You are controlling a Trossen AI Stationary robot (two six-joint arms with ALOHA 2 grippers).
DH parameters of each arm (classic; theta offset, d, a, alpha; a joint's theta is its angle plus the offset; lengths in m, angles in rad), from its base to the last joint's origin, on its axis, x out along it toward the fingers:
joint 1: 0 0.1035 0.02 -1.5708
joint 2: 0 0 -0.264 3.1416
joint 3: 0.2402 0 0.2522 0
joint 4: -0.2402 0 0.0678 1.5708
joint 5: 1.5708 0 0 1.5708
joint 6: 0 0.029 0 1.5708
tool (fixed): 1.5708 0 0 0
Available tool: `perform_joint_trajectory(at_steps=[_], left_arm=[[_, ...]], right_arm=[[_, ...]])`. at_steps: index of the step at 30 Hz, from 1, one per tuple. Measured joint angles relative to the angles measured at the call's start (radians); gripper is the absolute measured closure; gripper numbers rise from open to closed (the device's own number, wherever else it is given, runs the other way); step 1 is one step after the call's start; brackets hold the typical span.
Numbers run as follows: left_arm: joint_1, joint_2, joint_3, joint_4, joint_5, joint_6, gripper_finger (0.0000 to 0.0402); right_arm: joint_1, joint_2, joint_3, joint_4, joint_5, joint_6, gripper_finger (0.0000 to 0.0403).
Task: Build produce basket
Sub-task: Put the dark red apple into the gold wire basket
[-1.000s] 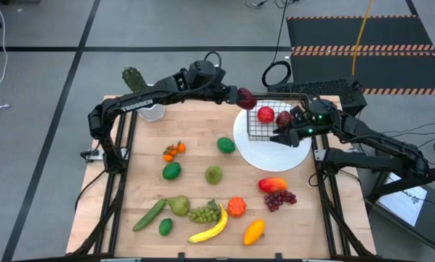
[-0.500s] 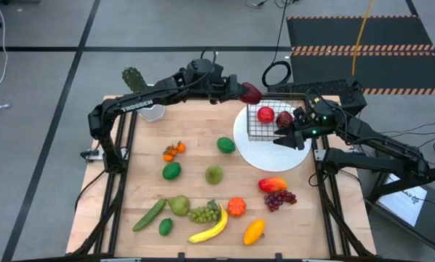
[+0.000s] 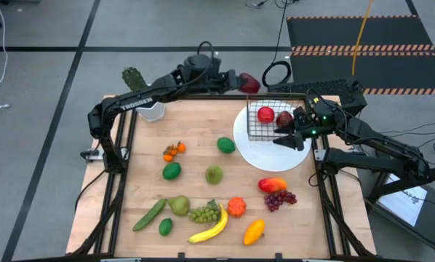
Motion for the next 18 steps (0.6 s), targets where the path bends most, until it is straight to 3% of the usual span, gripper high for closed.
perform_joint_trajectory(at_steps=[7,13,18], left_arm=[[0.015,0.0,0.0,0.052,0.02,0.19,0.0124],[0.017,0.0,0.0,0.062,0.023,0.48,0.0124],[0.017,0.0,0.0,0.063,0.024,0.731,0.0124]], right_arm=[[0.0,0.0,0.0,0.0,0.08,-0.037,0.0007],[0.0,0.0,0.0,0.001,0.077,0.118,0.0007],[0.0,0.0,0.0,0.009,0.079,0.127,0.0007]])
